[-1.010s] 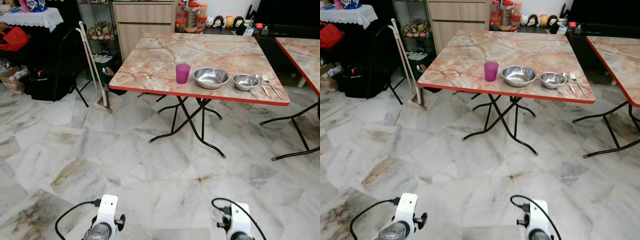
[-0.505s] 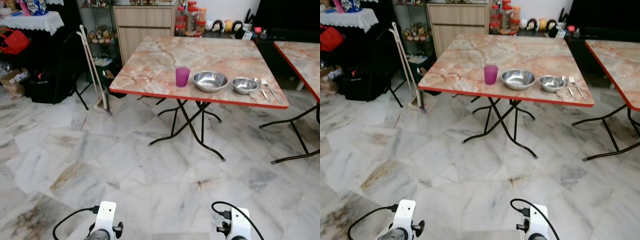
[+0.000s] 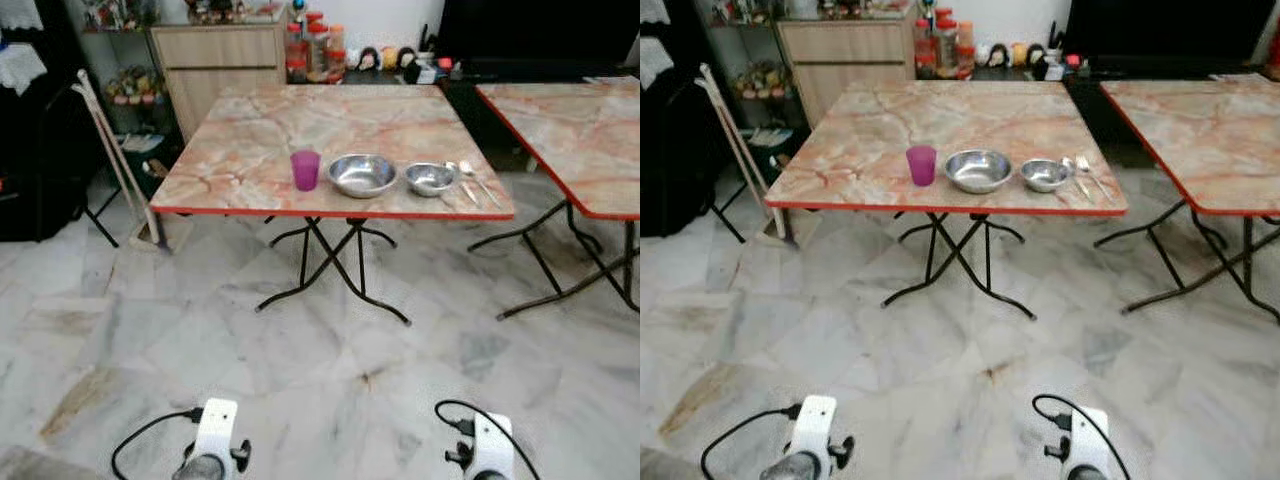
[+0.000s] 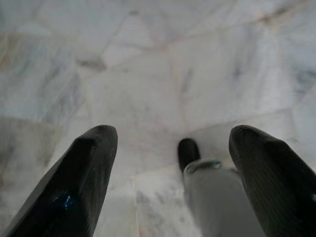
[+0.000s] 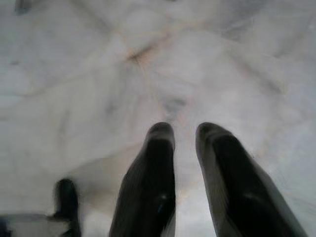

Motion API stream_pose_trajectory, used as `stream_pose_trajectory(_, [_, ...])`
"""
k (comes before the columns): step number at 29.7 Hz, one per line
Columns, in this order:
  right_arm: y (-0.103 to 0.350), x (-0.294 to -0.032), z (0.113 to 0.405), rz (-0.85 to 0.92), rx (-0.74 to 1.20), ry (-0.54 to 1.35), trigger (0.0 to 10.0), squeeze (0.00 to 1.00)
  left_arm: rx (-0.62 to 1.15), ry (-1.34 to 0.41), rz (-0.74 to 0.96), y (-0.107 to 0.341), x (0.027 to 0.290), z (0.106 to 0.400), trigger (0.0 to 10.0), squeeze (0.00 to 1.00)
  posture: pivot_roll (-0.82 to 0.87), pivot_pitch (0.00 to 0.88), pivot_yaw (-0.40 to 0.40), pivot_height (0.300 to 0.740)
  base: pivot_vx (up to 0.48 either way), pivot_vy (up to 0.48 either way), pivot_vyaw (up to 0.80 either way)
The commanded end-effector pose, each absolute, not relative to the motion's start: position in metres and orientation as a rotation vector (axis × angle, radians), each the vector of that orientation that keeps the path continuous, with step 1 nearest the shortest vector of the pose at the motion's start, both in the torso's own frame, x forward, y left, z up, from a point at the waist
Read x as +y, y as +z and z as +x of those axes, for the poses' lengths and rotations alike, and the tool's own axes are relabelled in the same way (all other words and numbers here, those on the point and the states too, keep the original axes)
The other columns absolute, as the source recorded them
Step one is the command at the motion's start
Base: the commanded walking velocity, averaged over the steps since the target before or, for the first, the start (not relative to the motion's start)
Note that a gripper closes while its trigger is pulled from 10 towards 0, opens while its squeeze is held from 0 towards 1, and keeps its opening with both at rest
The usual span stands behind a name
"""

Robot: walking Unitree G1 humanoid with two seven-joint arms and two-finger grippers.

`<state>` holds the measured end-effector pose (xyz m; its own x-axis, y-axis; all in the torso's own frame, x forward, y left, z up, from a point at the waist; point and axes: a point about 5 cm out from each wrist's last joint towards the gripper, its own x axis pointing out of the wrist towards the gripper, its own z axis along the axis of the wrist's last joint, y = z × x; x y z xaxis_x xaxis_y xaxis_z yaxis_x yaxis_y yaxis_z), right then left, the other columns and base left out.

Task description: Setting the table

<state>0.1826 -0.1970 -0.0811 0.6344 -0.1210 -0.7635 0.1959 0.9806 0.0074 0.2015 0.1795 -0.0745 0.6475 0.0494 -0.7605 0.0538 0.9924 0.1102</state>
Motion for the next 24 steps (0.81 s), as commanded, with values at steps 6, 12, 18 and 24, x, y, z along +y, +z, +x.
stream_pose_trajectory(6, [-0.0791, -0.2027, 0.1847, 0.09, 0.853, -0.201, 10.0, 0.0, 0.877, -0.006, 0.125, -0.0751, 0.1764, 0.2017, 10.0, 0.0, 0.0, 0.0, -0.026, 0.74, 0.337, 0.0, 0.0])
stream_pose_trajectory(12, [-0.0798, -0.2032, 0.183, 0.092, 0.856, -0.208, 10.0, 0.0, 0.876, -0.012, 0.126, -0.075, 0.1753, 0.2019, 10.0, 0.0, -0.01, 0.0, -0.022, 0.74, 0.333, 0.0, 0.0])
stream_pose_trajectory(18, [-0.0798, -0.2031, 0.1831, 0.091, 0.857, -0.209, 10.0, 0.0, 0.875, -0.015, 0.125, -0.0748, 0.1748, 0.2025, 10.0, 0.0, 0.0, 0.0, -0.023, 0.74, 0.331, 0.0, 0.0])
stream_pose_trajectory(24, [-0.0795, -0.2023, 0.184, 0.095, 0.856, -0.206, 10.0, 0.0, 0.876, -0.02, 0.122, -0.0752, 0.1731, 0.202, 10.0, 0.0, 0.0, 0.0, -0.026, 0.74, 0.329, 0.0, 0.0])
